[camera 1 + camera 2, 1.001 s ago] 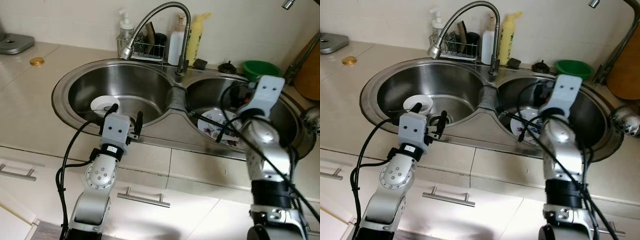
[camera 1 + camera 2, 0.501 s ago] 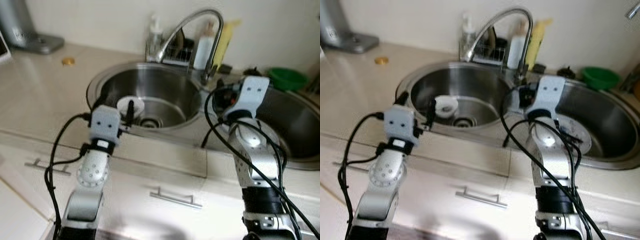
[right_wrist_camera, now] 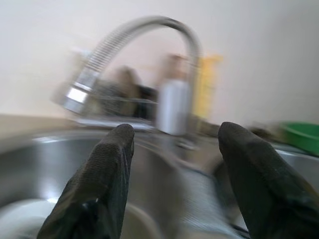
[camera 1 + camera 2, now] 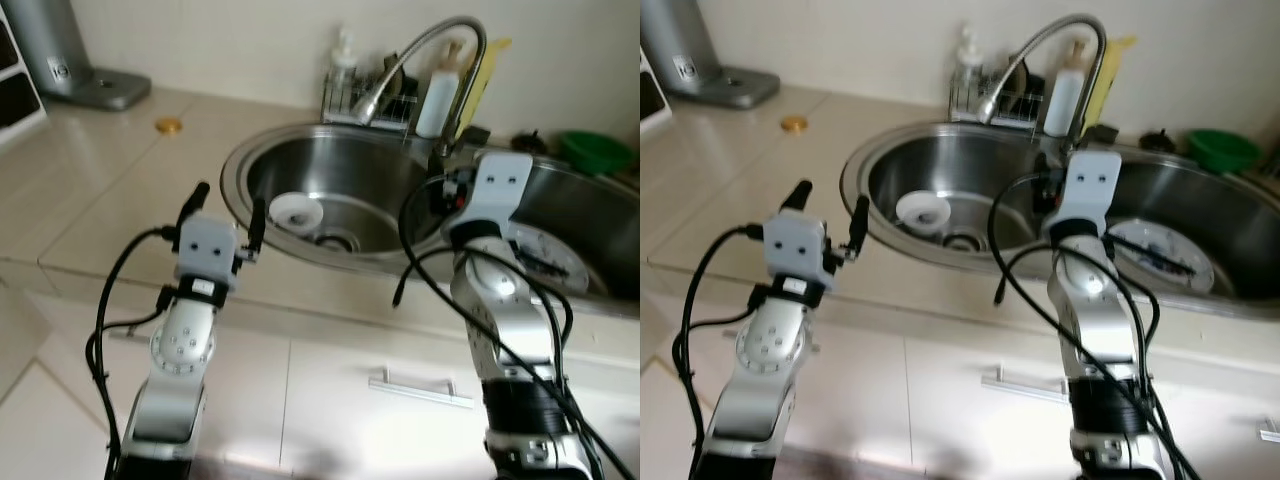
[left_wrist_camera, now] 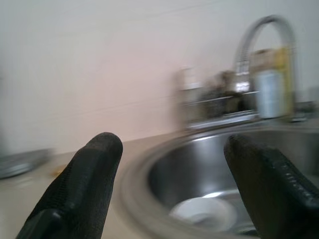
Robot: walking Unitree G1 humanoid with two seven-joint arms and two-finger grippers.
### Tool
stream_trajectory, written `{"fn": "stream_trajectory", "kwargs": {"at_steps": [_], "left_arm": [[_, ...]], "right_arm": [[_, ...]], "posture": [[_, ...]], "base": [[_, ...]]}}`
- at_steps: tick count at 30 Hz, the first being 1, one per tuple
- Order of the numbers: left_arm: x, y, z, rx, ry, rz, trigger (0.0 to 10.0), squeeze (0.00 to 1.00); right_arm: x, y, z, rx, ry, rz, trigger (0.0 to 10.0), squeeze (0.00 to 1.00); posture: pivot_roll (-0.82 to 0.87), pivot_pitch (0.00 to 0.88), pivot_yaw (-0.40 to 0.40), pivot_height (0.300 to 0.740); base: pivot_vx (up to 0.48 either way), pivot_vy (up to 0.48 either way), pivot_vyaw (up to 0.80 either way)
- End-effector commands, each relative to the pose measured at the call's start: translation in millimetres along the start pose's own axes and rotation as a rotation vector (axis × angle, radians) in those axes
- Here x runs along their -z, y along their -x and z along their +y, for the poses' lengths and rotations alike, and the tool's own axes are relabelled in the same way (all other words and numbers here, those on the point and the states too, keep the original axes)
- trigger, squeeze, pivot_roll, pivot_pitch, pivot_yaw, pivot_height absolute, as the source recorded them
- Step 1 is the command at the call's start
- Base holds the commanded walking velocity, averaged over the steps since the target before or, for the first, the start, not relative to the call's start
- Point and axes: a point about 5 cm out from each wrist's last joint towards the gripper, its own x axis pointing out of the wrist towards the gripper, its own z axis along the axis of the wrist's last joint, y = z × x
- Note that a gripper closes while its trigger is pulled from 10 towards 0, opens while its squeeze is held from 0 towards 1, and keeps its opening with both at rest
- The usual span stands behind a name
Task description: Kitchen organization
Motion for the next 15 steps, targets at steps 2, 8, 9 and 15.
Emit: {"fn": "stream_trajectory", "kwargs": {"at_steps": [2,8,9,15], "left_arm": [[-6.1,-1.2,-6.5,0.023,0.002,-0.034,10.0,0.0],[-6.5,-1.1,-5.9,0.023,-0.001,-0.041,10.0,0.0],[-6.4,-1.1,-6.0,0.024,-0.002,-0.041,10.0,0.0],[-6.2,-1.5,-7.1,0.032,-0.009,-0.048,10.0,0.0]], "right_arm": [[-6.3,7.1,-9.1,0.041,0.044,-0.036,10.0,0.0],[-9.0,24.9,-12.2,0.076,0.142,-0.083,10.0,0.0],[-9.2,26.5,-12.6,0.082,0.148,-0.085,10.0,0.0],[-11.2,40.3,-14.2,0.079,0.221,-0.11,10.0,0.0]], "posture": [[0.12,0.0,-0.095,0.74],[0.12,0.0,-0.093,0.74],[0.12,0.0,-0.092,0.74],[0.11,0.0,-0.086,0.74]], "base": [[0.0,0.0,-0.8],[0.0,0.0,-0.8],[0.0,0.0,-0.8],[0.0,0.0,-0.8]]}}
